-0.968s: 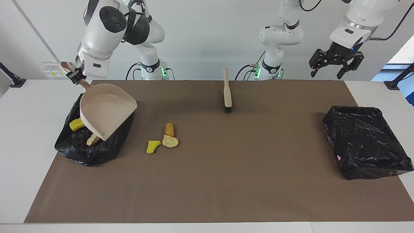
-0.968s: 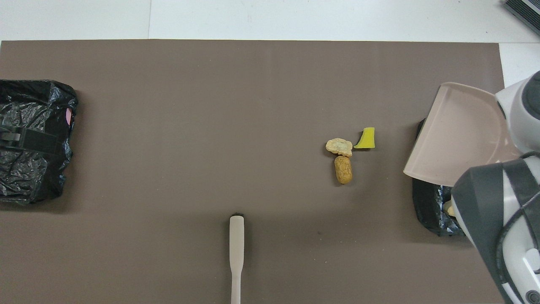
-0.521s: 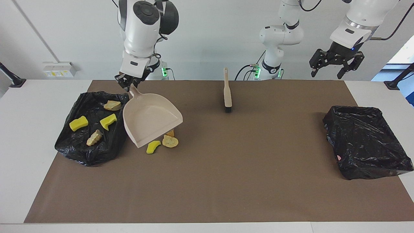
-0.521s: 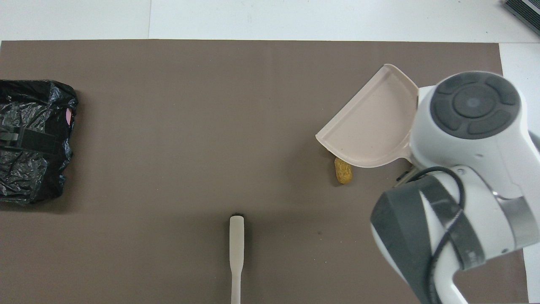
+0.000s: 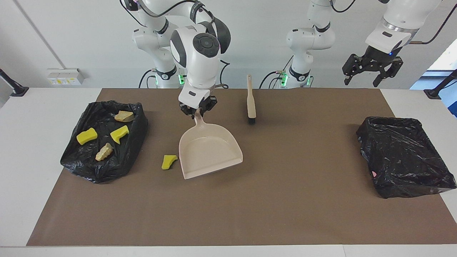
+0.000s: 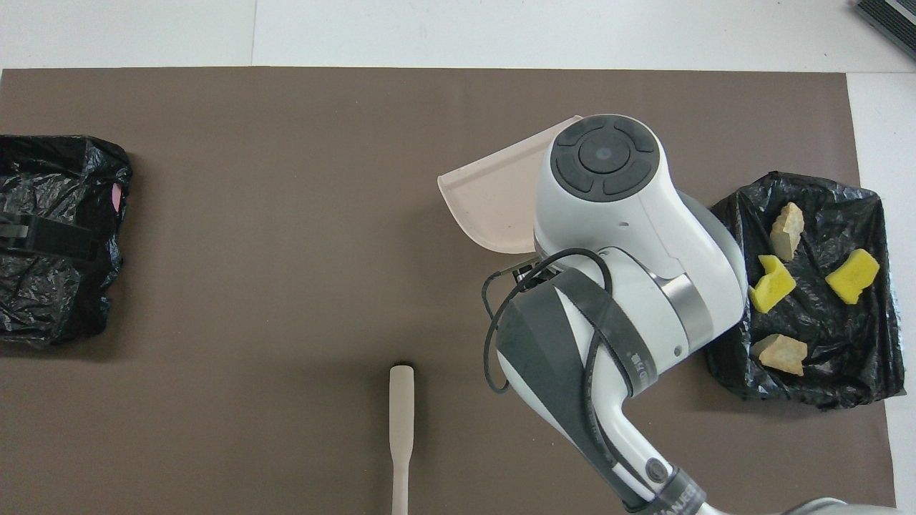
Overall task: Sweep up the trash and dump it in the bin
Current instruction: 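Bring the empty dustpan back toward the remaining trash with the right gripper, then set the dustpan down on the mat and release it with the right gripper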
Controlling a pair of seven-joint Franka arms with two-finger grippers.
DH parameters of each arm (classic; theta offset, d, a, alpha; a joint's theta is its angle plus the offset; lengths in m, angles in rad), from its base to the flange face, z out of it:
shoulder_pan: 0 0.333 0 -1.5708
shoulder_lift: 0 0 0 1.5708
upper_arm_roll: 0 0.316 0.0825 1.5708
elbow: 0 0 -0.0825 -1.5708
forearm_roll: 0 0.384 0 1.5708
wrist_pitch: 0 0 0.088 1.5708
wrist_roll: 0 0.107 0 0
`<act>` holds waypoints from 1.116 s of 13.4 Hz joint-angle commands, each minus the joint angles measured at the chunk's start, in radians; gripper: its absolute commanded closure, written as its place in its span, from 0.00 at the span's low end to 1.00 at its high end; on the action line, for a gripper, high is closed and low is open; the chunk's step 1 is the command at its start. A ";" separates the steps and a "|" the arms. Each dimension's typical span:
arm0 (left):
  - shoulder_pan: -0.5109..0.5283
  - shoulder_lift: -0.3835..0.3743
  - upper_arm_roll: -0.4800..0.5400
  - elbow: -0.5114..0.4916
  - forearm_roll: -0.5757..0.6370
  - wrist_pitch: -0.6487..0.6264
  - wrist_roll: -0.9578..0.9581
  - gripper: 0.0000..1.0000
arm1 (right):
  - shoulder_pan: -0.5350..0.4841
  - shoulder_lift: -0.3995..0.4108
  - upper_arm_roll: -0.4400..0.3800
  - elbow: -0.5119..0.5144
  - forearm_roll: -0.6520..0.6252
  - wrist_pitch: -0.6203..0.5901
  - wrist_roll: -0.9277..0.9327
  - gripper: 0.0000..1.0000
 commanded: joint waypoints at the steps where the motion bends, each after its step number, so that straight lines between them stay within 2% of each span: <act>1: 0.017 0.000 -0.012 0.016 0.004 -0.022 0.005 0.00 | 0.079 0.070 -0.002 0.064 0.039 0.035 0.173 1.00; 7: 0.017 0.000 -0.012 0.016 0.004 -0.024 0.005 0.00 | 0.188 0.277 -0.004 0.164 0.086 0.225 0.394 1.00; 15: 0.017 0.000 -0.012 0.016 0.004 -0.024 0.005 0.00 | 0.219 0.396 -0.001 0.154 0.097 0.394 0.467 1.00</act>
